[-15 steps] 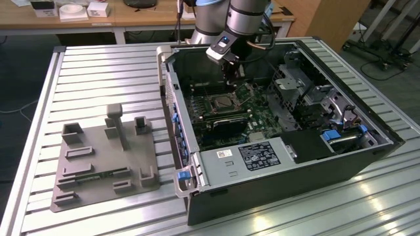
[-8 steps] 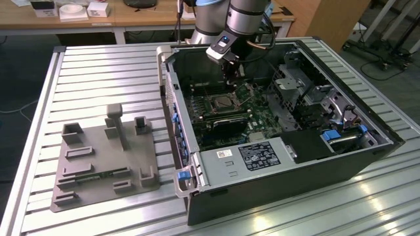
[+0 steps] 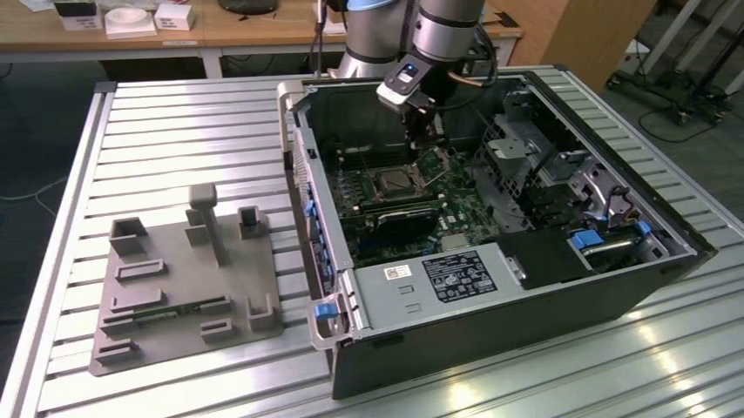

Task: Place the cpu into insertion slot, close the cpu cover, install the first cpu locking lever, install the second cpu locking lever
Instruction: 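Close the cpu cover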

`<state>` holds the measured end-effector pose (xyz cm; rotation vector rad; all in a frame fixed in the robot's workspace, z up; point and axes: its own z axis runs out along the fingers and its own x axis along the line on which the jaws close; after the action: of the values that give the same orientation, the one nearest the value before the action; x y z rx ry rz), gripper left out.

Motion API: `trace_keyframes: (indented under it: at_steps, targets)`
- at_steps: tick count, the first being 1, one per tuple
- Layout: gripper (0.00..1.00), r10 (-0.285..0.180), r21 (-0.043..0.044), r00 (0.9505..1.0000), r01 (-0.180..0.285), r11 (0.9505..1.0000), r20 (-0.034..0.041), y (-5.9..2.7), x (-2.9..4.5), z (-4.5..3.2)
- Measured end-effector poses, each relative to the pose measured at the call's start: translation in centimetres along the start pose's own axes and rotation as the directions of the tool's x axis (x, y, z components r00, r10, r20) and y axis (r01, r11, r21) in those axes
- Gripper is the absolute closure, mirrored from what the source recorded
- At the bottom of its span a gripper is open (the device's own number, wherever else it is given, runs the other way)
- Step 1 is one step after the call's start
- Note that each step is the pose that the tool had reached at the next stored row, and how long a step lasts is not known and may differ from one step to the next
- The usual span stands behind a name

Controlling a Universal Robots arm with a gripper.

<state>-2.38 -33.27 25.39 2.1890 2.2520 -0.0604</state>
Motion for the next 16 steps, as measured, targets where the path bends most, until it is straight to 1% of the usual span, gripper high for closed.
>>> trace_keyframes:
  at_steps: [2, 5, 7, 10, 12, 14, 16]
  targets:
    - [0.9, 0.0, 0.0, 1.0, 0.0, 1.0, 0.0002, 0.53, -0.02, 0.0]
    - [0.9, 0.0, 0.0008, 1.0, 0.0, 1.0, 0.0004, 0.59, -0.02, -0.07]
    - [0.9, 0.0, 0.001, 1.0, 0.0, 1.0, 0.0001, 0.58, -0.02, -0.34]
    - [0.9, 0.0, 0.0013, 1.0, 0.0, 1.0, 0.0002, 0.57, -0.04, -0.94]
    - [0.9, 0.0, 0.0015, 1.0, 0.0, 1.0, 0.0, 0.7, -0.05, -1.03]
    - [0.9, 0.0, 0.0026, 1.0, 0.0, 1.0, -0.0001, 1.26, -0.07, -1.04]
    - [0.9, 0.0, 0.0047, 1.0, 0.0, 1.0, 0.0, 2.11, -0.09, -1.08]
